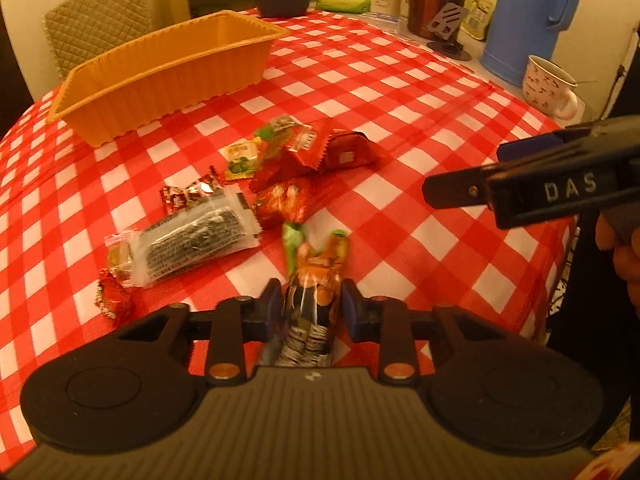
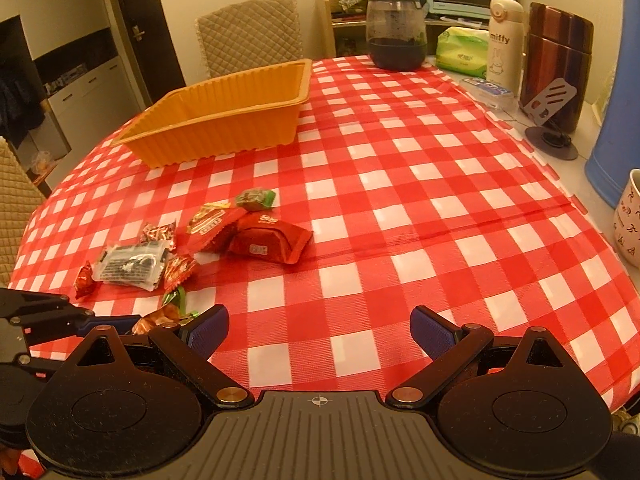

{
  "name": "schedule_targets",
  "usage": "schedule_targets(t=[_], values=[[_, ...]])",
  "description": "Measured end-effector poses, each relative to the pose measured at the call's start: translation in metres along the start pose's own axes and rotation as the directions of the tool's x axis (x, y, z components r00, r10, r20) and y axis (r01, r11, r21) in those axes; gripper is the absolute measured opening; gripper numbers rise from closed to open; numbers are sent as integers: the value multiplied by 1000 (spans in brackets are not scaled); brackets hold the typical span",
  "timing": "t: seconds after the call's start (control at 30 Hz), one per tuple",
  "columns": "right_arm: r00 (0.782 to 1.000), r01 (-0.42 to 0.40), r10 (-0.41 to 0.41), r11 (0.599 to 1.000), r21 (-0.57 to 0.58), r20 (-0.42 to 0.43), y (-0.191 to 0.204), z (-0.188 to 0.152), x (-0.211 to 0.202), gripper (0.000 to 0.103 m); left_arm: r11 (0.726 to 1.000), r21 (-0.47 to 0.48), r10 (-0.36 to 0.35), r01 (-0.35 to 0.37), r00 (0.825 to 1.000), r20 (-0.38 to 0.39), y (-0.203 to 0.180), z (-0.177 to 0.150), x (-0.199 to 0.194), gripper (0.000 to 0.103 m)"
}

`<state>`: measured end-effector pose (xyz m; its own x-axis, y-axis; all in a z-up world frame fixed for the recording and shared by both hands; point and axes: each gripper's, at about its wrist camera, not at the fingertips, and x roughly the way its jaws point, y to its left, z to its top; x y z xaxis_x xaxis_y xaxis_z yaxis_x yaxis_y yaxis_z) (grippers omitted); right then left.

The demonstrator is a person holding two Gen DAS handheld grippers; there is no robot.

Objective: Organize snacks
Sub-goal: 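Close the right tool on a small red candy while the left tool holds the snack bar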

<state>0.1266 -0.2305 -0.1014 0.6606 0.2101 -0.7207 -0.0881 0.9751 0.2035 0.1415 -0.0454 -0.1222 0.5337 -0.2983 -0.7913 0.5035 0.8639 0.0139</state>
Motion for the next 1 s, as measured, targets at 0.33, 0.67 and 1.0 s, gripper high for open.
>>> schedule_targets(t=[0.33,0.67,1.0], values=[[993,-117,118,988,-98,-3,22,3,15,71,985,-163,62,-50,996,69,28,-9,-40,26],[975,-223,217,928,-298,-55,68,13,61,57,953,-292,116,-85,989,92,68,-9,-52,26],[981,-191,188,906,-378,-46,81,14,80,30,943,-326,101,-67,991,88,72,-15,-51,26]])
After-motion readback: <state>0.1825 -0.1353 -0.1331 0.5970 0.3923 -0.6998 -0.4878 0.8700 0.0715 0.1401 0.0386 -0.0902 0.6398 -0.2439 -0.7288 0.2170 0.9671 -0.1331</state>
